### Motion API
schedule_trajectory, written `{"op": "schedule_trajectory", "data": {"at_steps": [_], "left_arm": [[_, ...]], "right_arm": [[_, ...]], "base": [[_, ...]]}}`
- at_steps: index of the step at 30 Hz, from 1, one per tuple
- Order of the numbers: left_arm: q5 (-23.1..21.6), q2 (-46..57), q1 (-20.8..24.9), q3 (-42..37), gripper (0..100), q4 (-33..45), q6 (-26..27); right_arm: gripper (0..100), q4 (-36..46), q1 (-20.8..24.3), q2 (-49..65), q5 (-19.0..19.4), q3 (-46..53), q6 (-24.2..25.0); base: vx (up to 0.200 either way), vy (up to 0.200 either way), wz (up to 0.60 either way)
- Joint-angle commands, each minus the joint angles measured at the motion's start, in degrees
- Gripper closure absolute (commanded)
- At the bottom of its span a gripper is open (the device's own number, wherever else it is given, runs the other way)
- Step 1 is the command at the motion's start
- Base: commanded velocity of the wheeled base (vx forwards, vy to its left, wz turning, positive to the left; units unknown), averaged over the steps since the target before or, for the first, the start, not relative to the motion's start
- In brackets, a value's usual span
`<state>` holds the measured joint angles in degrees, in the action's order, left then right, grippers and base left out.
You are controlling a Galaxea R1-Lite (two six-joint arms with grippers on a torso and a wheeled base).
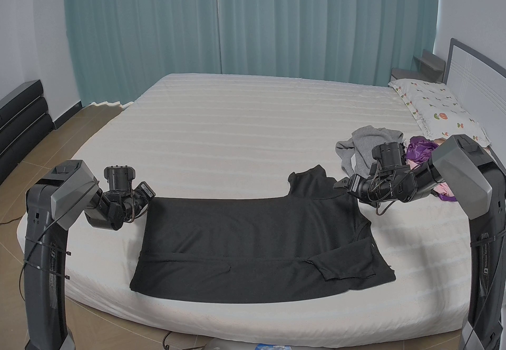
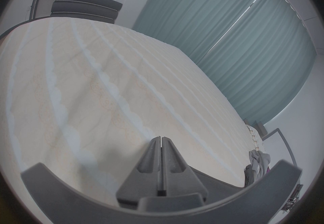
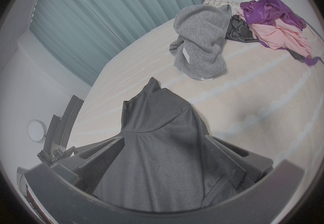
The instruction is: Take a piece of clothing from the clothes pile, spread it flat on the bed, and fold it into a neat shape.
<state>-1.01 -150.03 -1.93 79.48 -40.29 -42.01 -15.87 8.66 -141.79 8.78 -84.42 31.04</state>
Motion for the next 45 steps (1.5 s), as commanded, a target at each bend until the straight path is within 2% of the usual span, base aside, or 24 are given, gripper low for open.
{"op": "schedule_trajectory", "data": {"at_steps": [1,11,23,29,38,39,45], "left_arm": [[0.05,0.97,-0.27,-1.08,100,-0.40,-0.09],[-0.04,0.53,-0.01,-1.08,100,-0.58,-0.09],[0.13,0.26,-0.01,-1.17,100,-0.58,-0.44],[0.13,0.26,-0.10,-1.17,100,-0.58,-0.44],[0.13,0.26,-0.10,-1.17,100,-0.58,-0.35],[0.13,0.26,-0.01,-1.26,100,-0.58,-0.44],[0.22,0.26,-0.10,-1.17,100,-0.58,-0.35]], "right_arm": [[0,-0.04,0.05,-1.03,0.10,-1.27,-0.01],[0,0.05,0.40,-7.63,-0.43,-10.15,0.16],[0,0.14,-0.04,-17.29,-5.09,-23.33,0.69],[0,2.07,0.05,-20.28,-5.26,-29.57,3.86],[0,4.18,-0.13,-21.25,-5.26,-30.17,4.03],[100,4.09,-0.13,-21.25,-5.26,-30.17,4.03],[100,4.01,-1.01,-20.46,-5.26,-30.17,4.03]], "base": [[0.000,0.000,0.00],[0.000,0.000,0.00],[0.000,0.000,0.00],[0.000,0.000,0.00],[0.000,0.000,0.00],[0.000,0.000,0.00],[0.000,0.000,0.00]]}}
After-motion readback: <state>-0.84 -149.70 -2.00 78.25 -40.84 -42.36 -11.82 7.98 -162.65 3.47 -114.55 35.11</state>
